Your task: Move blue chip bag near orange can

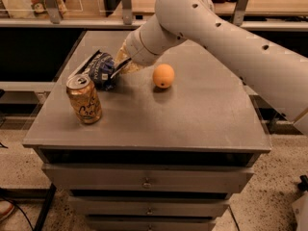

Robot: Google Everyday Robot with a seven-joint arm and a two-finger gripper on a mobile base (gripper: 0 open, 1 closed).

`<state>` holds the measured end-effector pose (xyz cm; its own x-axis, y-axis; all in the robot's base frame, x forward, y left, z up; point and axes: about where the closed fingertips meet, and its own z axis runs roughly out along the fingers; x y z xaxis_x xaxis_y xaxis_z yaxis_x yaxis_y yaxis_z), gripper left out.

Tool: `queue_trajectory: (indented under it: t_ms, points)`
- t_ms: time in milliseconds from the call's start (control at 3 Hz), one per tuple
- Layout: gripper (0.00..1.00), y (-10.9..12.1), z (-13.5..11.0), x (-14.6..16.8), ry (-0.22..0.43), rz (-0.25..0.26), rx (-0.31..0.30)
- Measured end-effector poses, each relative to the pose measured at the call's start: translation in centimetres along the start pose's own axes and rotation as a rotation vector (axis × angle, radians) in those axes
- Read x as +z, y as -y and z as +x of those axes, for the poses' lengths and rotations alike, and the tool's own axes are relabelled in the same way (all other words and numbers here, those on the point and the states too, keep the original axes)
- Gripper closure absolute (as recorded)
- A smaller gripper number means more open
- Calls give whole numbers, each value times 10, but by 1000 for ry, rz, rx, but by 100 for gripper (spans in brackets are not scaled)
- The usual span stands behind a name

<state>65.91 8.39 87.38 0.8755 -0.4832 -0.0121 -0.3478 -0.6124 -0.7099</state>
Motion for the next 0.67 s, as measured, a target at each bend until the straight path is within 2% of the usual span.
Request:
queue_trajectory:
  t_ms: [667]
  points:
    - [100,3,-24,-9,41,5,-76]
